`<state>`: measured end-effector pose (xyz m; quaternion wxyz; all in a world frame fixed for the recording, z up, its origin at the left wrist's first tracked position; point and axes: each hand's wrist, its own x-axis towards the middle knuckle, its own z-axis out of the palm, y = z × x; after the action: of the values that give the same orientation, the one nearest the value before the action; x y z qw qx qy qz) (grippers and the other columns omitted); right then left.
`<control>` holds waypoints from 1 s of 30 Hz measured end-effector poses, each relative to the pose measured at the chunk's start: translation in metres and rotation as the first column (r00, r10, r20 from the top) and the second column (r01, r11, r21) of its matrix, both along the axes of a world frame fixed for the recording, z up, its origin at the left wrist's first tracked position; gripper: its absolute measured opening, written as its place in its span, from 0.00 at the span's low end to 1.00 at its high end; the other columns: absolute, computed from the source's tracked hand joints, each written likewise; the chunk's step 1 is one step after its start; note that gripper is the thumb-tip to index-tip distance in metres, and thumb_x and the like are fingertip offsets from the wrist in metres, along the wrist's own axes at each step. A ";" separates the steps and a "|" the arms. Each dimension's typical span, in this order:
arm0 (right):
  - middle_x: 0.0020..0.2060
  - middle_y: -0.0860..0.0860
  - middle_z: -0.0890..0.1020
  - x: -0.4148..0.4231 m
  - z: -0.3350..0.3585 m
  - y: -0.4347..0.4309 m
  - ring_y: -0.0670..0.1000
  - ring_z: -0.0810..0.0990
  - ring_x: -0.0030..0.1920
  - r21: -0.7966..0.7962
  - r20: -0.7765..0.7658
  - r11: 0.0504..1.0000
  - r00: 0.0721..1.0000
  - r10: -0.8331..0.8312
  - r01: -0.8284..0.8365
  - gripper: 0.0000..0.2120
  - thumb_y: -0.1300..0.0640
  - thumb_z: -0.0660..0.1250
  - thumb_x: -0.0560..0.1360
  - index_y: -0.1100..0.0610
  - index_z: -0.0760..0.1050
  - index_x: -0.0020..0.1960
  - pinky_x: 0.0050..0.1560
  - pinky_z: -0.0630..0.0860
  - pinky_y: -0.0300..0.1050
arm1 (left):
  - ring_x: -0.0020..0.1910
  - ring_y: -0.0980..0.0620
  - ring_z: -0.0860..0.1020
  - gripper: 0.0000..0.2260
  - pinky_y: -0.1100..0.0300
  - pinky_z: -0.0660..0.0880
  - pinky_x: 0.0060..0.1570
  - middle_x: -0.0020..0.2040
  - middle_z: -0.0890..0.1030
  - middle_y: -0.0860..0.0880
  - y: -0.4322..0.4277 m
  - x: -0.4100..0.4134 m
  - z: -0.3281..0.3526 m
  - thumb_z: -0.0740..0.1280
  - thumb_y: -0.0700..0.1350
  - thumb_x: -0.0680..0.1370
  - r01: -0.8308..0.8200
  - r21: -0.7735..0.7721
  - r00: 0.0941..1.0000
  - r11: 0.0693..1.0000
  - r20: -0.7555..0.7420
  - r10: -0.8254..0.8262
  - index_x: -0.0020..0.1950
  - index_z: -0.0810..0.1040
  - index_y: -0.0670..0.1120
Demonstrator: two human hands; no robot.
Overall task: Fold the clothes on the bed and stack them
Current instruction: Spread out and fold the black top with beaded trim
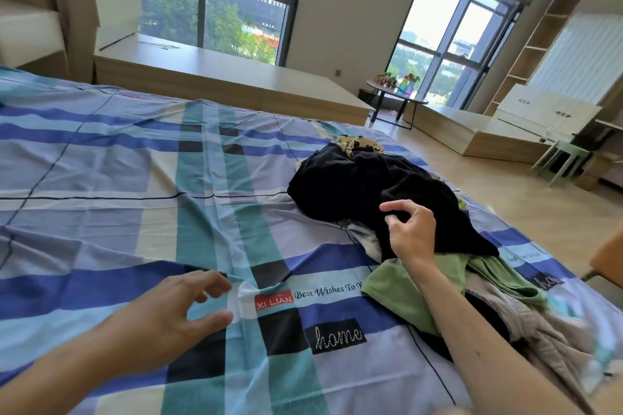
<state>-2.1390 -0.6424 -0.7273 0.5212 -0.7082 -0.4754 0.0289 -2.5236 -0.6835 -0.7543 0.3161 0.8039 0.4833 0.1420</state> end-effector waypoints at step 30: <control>0.72 0.47 0.63 -0.069 -0.010 -0.029 0.52 0.66 0.72 -0.873 0.104 0.418 0.740 0.665 -0.253 0.46 0.41 0.77 0.62 0.38 0.61 0.75 0.72 0.66 0.48 | 0.44 0.36 0.83 0.17 0.32 0.80 0.44 0.46 0.83 0.38 0.093 -0.187 -0.015 0.70 0.49 0.60 -0.861 -0.243 0.344 0.448 0.372 0.862 0.47 0.80 0.46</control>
<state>-2.2081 -0.6716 -0.7374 -0.0172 -0.6863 -0.6896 0.2303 -2.7106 -0.5907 -0.7698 0.2961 0.3720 0.7470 0.4648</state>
